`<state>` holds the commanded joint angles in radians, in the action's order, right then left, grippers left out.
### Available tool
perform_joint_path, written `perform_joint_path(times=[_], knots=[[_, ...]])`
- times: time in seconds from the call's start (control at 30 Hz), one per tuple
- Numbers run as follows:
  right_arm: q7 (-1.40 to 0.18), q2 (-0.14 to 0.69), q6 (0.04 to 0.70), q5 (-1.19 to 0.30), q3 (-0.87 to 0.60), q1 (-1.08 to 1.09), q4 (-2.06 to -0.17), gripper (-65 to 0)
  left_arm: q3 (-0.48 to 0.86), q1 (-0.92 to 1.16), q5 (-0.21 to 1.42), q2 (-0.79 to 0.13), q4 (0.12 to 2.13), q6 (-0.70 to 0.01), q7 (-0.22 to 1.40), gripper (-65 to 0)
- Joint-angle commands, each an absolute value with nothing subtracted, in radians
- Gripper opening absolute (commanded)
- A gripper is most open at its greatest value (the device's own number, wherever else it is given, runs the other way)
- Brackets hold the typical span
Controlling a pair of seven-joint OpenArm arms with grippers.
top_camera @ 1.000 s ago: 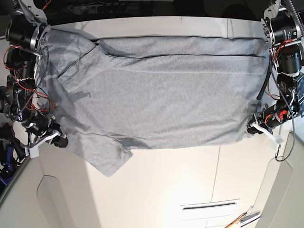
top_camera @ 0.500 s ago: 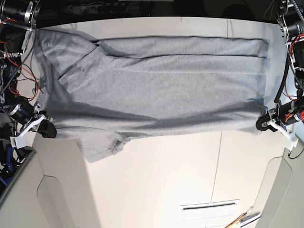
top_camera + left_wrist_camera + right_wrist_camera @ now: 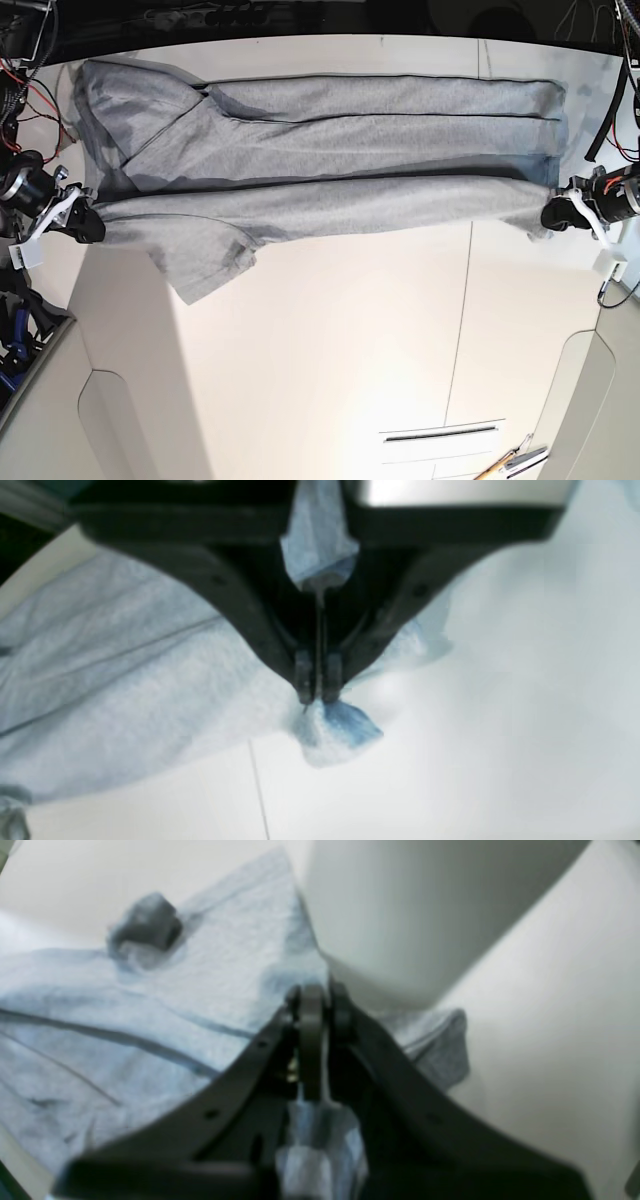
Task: Fold the T-shirt properly
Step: 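Fold the grasped edge over onto the first fold with both grippers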
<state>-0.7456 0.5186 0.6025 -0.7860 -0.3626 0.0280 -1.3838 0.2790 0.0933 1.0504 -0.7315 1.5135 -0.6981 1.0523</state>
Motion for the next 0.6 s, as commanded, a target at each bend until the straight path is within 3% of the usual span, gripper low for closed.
perform_joint_path(times=[0.27,0.6], knots=[[-0.742,0.517,0.602,-0.785,-0.363,-0.034,-1.384,-65.0,0.350,0.248,1.111,-0.726,1.518,-0.698,1.060,-65.0],[-0.749,0.485,0.597,-0.770,-0.363,-0.098,-1.383,-65.0,0.350,0.258,1.115,-0.690,1.518,-0.698,1.059,-65.0]])
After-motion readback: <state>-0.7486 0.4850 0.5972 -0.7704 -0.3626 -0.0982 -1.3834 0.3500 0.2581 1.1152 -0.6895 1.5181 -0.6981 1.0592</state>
